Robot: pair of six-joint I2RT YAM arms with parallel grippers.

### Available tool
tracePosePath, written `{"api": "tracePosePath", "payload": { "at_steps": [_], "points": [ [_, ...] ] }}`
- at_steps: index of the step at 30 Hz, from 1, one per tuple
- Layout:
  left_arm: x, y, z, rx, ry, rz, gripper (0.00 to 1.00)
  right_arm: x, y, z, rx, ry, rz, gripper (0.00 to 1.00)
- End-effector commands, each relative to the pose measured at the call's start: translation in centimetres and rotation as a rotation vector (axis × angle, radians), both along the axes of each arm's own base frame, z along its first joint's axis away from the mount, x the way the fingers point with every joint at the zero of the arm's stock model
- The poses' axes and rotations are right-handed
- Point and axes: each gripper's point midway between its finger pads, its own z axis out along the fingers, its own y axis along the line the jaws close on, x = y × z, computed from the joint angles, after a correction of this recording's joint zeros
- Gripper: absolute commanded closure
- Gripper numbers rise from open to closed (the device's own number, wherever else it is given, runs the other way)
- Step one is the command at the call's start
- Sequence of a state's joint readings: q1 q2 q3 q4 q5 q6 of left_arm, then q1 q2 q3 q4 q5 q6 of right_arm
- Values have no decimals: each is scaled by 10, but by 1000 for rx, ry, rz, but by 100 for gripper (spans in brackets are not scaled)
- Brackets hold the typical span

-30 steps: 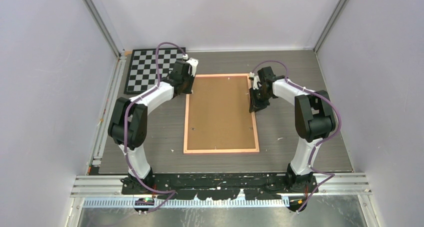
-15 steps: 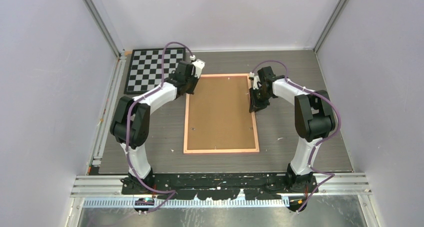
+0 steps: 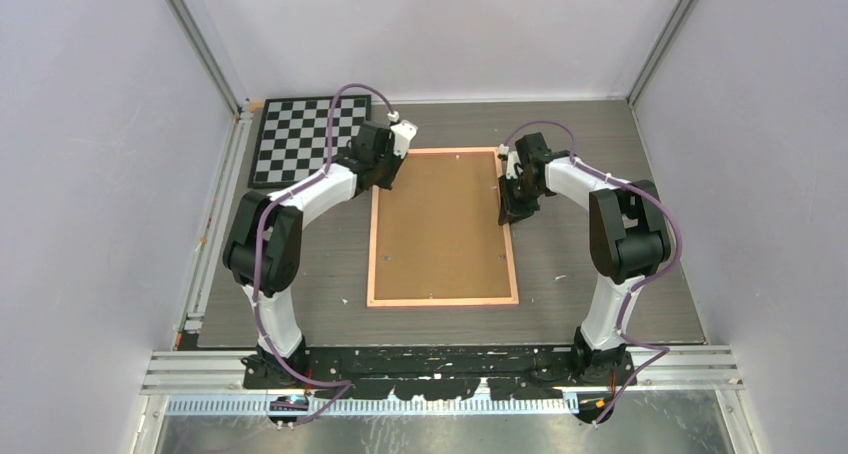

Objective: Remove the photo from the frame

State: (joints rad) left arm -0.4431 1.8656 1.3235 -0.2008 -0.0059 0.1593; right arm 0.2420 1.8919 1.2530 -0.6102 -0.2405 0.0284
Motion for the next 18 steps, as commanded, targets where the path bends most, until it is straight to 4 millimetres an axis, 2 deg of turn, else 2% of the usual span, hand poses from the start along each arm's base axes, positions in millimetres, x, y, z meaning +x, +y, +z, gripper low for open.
{"api": "tracePosePath", "payload": {
  "at_steps": [1, 5, 10, 18],
  "points": [
    [-54, -14, -36, -10, 234, -102, 100, -34, -4, -36, -49, 139, 70, 99],
    [-45, -9, -17, -31, 163, -71, 100, -34, -4, -36, -49, 140, 69, 99],
    [-22, 3, 3, -67, 97, 26, 100, -34, -4, -36, -47, 142, 68, 99],
    [1, 32, 2, -34, 51, 143, 100, -34, -4, -36, -45, 144, 68, 99]
  ]
}}
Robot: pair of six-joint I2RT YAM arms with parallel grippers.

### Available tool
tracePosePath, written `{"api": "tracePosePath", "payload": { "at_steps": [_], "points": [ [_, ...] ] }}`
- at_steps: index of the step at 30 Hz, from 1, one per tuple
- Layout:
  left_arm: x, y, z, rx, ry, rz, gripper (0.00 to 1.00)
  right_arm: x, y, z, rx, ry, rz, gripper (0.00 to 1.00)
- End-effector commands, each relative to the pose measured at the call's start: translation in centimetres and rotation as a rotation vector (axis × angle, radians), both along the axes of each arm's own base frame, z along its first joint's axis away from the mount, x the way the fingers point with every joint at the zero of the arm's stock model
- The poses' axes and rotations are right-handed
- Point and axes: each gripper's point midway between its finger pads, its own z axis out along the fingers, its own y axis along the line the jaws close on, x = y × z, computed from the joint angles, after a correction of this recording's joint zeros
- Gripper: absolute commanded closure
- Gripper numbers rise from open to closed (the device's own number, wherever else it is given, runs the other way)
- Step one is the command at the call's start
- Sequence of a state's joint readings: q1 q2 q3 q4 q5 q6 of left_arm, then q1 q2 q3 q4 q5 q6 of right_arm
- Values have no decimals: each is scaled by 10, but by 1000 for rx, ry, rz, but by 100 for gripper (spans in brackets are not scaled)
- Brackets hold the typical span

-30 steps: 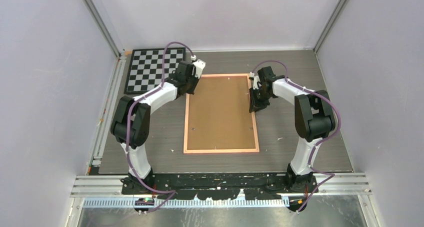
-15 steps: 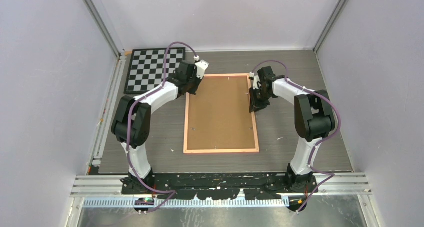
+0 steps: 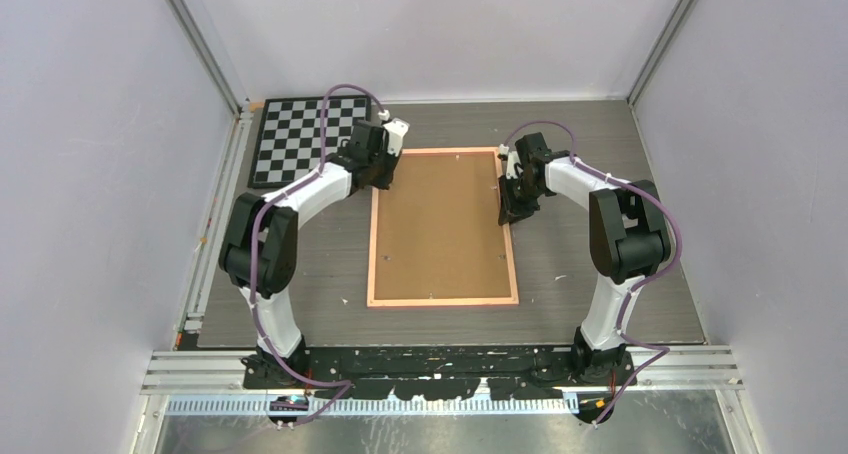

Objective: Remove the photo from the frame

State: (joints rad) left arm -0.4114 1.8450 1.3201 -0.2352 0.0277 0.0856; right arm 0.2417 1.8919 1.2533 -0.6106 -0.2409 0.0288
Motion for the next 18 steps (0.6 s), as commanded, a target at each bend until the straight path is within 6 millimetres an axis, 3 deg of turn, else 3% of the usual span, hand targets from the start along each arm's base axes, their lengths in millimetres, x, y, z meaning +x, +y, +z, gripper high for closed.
{"api": "tracePosePath", "payload": {
  "at_steps": [1, 11, 18],
  "points": [
    [8, 25, -1, 30, 3, 96, 100, -34, -3, -36, -45, 144, 70, 99],
    [19, 45, -15, 56, 25, 158, 100, -35, -2, -37, -40, 147, 73, 100],
    [19, 45, -8, 30, 11, 158, 100, -35, -2, -38, -39, 151, 72, 100]
  ]
}}
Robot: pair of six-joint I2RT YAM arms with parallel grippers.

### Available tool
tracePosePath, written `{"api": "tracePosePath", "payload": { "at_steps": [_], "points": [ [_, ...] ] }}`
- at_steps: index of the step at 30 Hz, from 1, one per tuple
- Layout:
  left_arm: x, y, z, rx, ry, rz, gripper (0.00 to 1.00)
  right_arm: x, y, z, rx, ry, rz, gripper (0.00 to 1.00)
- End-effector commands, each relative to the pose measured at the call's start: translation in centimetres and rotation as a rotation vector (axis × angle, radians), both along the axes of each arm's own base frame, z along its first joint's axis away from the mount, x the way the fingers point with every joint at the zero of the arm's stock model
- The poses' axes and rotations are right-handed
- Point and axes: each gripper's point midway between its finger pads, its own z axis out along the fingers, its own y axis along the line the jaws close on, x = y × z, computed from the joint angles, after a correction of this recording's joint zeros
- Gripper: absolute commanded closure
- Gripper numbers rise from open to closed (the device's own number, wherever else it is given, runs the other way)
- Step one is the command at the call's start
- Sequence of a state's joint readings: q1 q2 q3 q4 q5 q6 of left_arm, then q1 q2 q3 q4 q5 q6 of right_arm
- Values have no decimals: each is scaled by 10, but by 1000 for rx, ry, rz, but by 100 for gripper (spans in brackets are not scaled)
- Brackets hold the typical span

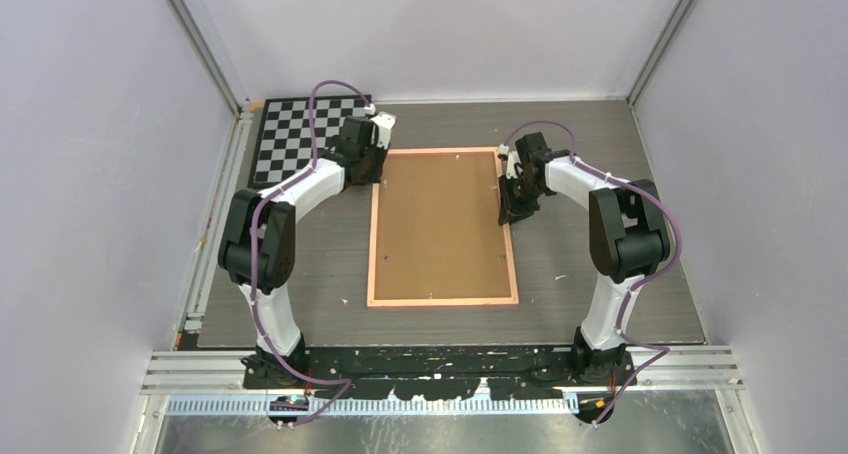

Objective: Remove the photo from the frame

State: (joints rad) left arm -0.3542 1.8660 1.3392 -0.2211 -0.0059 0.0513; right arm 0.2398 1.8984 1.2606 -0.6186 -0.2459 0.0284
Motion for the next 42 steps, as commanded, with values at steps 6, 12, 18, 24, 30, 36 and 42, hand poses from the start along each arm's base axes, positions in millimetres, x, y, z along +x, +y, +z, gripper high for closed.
{"api": "tracePosePath", "payload": {
  "at_steps": [6, 12, 18, 24, 30, 36, 42],
  "points": [
    [-2, 18, -3, 37, 33, 51, 100, -35, -2, -37, -41, 143, 74, 100],
    [-16, 14, -12, 35, 72, 6, 100, -34, -3, -37, -41, 141, 73, 99],
    [-29, 1, -20, 36, 99, -64, 100, -34, -2, -38, -41, 145, 72, 99],
    [-34, -5, -28, 51, 125, -87, 100, -34, -2, -37, -41, 143, 72, 99],
    [-46, -15, -29, 69, 134, -133, 100, -35, -2, -38, -42, 146, 72, 99],
    [-53, -18, -35, 80, 158, -147, 100, -34, -2, -37, -42, 144, 72, 100],
    [-59, -23, -39, 76, 182, -167, 100, -34, -2, -37, -41, 143, 73, 100]
  ]
}}
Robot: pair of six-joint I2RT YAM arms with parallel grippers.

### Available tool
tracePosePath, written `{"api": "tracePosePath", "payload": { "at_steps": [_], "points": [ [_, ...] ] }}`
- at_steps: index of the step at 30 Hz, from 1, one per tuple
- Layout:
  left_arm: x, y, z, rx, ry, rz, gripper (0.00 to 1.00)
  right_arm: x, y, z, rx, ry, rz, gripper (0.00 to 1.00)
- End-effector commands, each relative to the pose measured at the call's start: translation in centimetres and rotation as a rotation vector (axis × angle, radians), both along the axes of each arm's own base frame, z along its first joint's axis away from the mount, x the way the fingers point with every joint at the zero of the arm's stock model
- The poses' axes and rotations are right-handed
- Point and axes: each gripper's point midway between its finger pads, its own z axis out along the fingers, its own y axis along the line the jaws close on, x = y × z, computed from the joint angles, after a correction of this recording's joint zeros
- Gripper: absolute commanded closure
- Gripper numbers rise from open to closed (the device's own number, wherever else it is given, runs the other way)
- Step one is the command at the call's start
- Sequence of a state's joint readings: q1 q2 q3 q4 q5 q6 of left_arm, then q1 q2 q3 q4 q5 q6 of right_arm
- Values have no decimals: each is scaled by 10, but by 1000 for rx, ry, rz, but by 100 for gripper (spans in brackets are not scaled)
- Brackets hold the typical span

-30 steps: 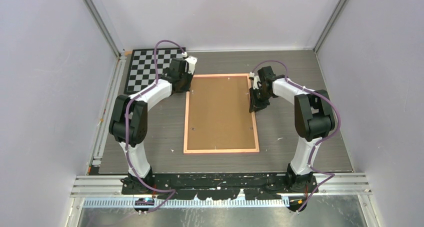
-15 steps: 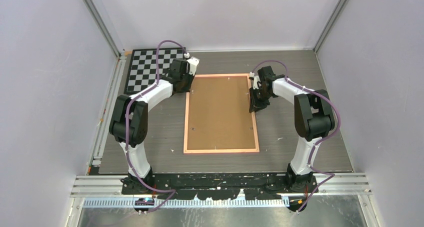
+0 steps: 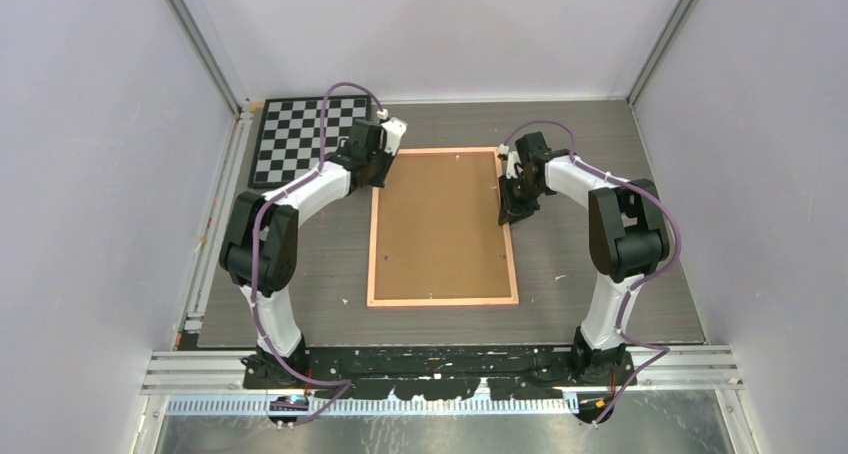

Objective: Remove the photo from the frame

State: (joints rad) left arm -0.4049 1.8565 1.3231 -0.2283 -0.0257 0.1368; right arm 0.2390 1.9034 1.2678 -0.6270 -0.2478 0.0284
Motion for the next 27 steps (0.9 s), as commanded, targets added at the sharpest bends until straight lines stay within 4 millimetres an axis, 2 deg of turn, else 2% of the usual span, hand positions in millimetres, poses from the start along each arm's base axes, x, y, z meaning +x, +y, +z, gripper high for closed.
{"api": "tracePosePath", "payload": {
  "at_steps": [1, 7, 12, 27],
  "points": [
    [-49, -9, -37, 10, 201, -72, 100, -34, -3, -37, -42, 137, 73, 100],
    [-61, -16, -41, 17, 233, -124, 100, -33, -3, -37, -42, 137, 71, 99],
    [-67, -12, -44, 42, 246, -149, 100, -34, -3, -36, -40, 137, 71, 99],
    [-89, -23, -37, 12, 288, -233, 100, -34, -3, -36, -40, 138, 69, 99]
  ]
}}
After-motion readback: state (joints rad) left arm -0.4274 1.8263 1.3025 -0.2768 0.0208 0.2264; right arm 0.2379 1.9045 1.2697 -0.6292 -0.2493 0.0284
